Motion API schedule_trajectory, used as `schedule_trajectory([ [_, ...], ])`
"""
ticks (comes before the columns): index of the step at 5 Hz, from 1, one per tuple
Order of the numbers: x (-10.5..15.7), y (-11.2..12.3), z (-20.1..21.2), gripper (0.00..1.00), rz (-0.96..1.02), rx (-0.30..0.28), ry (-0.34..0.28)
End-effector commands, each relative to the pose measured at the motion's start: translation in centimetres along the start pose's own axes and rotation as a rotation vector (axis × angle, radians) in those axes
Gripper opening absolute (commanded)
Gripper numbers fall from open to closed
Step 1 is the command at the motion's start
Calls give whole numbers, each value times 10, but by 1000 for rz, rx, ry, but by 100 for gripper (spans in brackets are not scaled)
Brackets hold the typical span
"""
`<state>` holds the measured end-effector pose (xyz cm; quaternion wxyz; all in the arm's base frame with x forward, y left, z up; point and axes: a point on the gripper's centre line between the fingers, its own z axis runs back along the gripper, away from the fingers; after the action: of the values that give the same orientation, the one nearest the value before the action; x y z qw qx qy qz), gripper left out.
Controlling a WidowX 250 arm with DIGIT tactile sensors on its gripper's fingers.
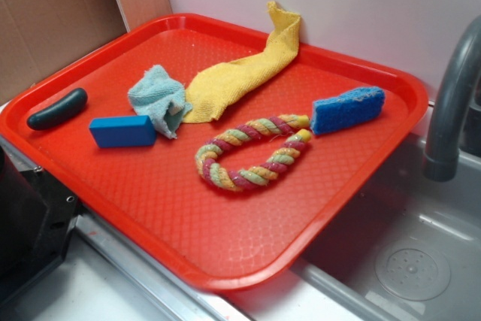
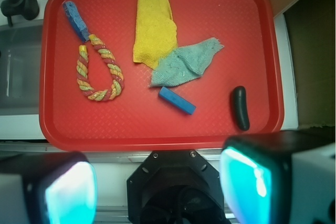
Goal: Grab the multicolored rope.
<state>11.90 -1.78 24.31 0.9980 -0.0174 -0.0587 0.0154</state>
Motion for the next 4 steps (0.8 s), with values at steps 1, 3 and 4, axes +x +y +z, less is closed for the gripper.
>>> schedule_trajectory([
  [1,0,0,0,100,0,0,0],
  [3,27,-21,-101,100,361,-49,22],
  [4,42,-34,-137,100,606,-43,-47],
])
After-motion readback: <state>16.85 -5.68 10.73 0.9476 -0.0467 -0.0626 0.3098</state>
